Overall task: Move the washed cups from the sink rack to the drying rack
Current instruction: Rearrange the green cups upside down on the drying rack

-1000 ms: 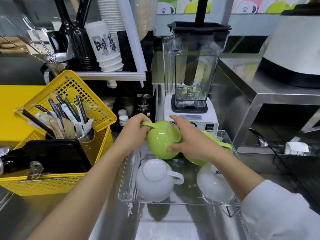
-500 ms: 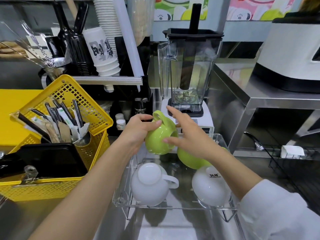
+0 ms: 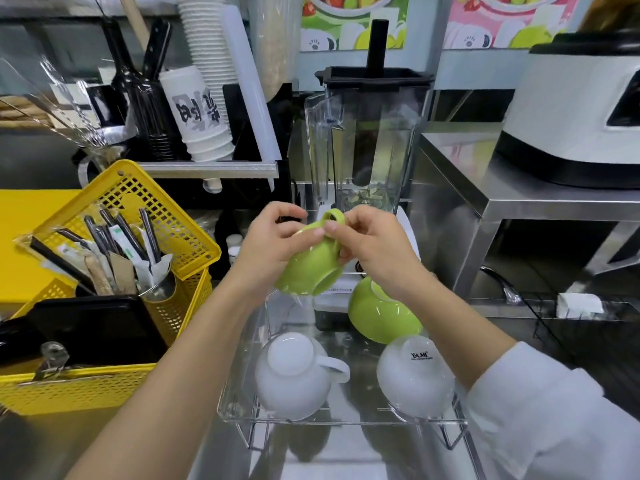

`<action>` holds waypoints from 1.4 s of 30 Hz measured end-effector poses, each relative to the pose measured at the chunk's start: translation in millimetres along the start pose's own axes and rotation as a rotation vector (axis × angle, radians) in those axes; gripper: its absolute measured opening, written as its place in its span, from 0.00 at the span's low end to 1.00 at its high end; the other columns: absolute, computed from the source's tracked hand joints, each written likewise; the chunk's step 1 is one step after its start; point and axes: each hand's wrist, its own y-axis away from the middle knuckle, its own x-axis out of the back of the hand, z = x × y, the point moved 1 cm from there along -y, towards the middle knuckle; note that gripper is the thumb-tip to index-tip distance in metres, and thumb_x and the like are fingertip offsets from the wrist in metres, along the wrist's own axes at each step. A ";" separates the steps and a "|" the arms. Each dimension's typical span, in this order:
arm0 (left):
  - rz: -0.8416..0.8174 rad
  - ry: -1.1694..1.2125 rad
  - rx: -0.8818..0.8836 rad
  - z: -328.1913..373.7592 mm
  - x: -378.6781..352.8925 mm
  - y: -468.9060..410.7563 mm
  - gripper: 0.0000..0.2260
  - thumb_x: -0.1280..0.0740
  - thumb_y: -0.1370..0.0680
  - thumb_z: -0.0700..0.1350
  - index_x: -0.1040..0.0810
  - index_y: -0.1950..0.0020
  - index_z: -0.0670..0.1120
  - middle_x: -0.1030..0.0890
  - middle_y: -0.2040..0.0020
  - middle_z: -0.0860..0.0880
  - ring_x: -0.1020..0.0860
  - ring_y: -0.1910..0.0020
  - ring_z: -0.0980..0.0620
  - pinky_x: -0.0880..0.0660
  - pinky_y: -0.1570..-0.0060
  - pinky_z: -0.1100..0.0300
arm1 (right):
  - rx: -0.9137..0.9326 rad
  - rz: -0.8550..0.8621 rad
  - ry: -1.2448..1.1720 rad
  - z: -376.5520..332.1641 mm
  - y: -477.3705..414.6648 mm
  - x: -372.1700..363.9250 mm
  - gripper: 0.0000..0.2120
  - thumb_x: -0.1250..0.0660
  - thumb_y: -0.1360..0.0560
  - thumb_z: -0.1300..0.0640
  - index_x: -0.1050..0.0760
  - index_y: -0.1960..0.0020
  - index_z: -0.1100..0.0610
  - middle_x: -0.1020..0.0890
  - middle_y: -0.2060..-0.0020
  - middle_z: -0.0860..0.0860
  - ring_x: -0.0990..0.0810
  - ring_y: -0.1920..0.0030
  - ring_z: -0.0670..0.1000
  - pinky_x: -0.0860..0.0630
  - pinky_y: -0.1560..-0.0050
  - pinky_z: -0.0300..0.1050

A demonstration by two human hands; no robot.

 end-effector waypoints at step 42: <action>-0.469 -0.431 0.211 -55.6 47.2 -8.0 0.30 0.23 0.36 0.45 0.31 0.37 0.54 0.26 0.40 0.52 0.26 0.42 0.53 0.26 0.41 0.55 | 0.023 -0.308 0.920 55.4 6.4 -9.0 0.15 0.41 0.24 0.47 0.26 0.55 0.59 0.22 0.61 0.56 0.27 0.56 0.58 0.33 0.59 0.50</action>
